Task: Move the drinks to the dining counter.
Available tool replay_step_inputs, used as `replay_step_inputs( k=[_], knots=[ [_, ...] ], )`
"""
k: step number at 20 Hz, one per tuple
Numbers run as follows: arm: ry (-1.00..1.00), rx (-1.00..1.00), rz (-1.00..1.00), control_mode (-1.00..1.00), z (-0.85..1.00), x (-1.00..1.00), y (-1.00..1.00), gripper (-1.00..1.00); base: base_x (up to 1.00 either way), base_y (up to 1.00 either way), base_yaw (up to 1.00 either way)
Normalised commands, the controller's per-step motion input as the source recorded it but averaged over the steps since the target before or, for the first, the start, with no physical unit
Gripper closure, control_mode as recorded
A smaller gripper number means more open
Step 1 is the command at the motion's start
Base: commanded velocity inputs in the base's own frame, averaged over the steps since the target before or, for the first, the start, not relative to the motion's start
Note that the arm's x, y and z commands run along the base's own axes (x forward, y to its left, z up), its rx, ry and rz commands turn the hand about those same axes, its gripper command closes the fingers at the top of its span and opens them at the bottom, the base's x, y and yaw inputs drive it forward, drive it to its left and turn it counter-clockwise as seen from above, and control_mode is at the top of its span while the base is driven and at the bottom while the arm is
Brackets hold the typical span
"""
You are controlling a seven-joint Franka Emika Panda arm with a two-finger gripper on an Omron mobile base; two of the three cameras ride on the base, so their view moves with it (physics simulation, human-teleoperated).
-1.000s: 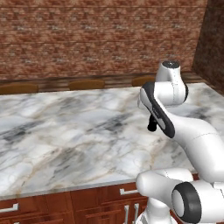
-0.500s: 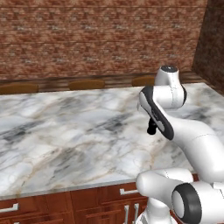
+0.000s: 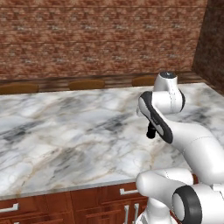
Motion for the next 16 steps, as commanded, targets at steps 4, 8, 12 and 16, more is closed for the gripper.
replay_step_inputs(
  k=[4,8,12,16],
  knots=[
    [0.0,0.0,0.0,-1.0,-0.21,0.0,0.0,1.0,0.0,0.0,0.0],
    [0.0,0.0,0.0,-1.0,-0.25,0.06,0.0,1.0,0.0,0.0,0.0],
    [0.0,0.0,0.0,-1.0,-0.21,0.03,0.0,1.0,0.0,0.0,0.0],
    [0.0,0.0,0.0,-1.0,-0.15,0.07,0.0,1.0,0.0,0.0,0.0]
  ],
)
